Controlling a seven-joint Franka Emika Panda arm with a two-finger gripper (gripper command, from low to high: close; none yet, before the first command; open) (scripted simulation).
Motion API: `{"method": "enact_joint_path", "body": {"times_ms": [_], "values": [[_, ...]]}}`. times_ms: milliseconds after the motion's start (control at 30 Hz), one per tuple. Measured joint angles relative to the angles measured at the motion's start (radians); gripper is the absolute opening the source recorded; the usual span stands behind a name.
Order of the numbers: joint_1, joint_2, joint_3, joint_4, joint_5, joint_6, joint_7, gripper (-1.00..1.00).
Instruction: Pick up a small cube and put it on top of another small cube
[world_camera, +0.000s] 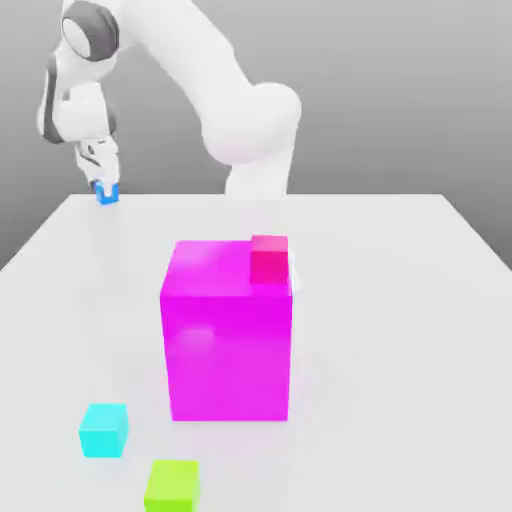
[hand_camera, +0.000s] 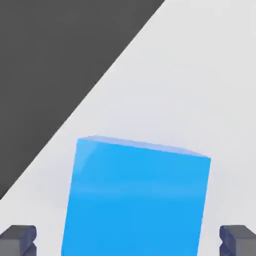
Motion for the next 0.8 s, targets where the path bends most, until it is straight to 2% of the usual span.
{"method": "enact_joint_path", "body": {"times_ms": [200, 800], "values": [[0.172, -0.078, 0.040, -0.067, -0.069, 0.019, 0.017, 1.00], [0.695, -0.241, 0.253, -0.273, -0.273, 0.143, 0.073, 1.00]]}}
